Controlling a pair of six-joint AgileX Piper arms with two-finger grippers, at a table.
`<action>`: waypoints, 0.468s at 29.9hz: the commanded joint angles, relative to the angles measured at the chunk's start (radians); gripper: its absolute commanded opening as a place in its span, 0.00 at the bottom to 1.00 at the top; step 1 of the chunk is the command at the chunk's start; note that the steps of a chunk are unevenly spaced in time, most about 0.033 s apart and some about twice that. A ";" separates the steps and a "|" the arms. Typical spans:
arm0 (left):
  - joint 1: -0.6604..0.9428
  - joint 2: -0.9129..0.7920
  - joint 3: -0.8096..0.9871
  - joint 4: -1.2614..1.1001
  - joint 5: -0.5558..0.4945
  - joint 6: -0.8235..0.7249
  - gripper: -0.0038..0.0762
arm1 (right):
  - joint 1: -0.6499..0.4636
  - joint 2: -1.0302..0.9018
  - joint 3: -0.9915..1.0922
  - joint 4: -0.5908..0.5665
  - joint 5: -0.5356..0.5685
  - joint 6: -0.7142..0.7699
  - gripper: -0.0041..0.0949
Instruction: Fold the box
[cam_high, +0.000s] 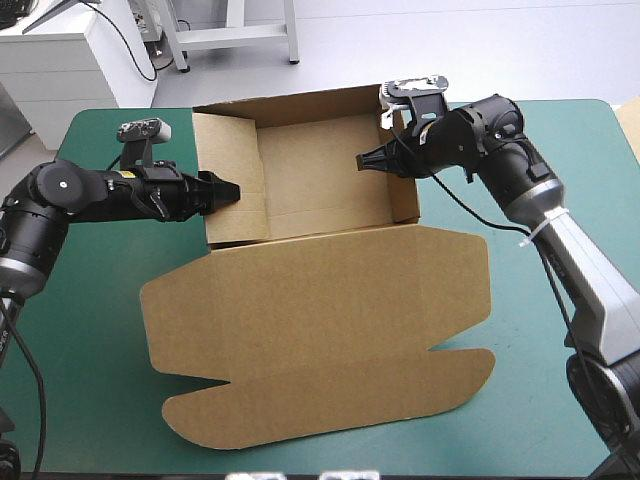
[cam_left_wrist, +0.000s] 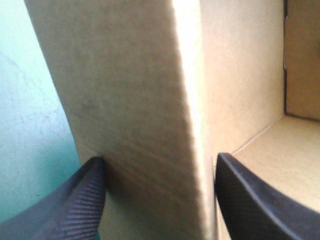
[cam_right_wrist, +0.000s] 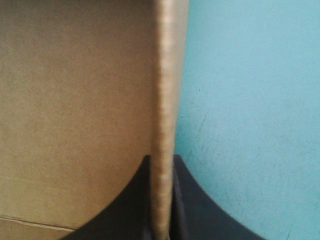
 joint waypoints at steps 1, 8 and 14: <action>-0.035 -0.030 -0.030 -0.064 -0.110 -0.021 0.59 | 0.017 -0.054 -0.030 0.096 -0.026 0.010 0.02; -0.099 -0.030 -0.030 0.143 -0.132 -0.179 0.26 | 0.017 -0.054 -0.030 0.097 -0.002 0.012 0.02; -0.197 -0.030 -0.030 0.324 -0.128 -0.212 0.04 | 0.017 -0.054 -0.030 0.081 -0.002 -0.015 0.02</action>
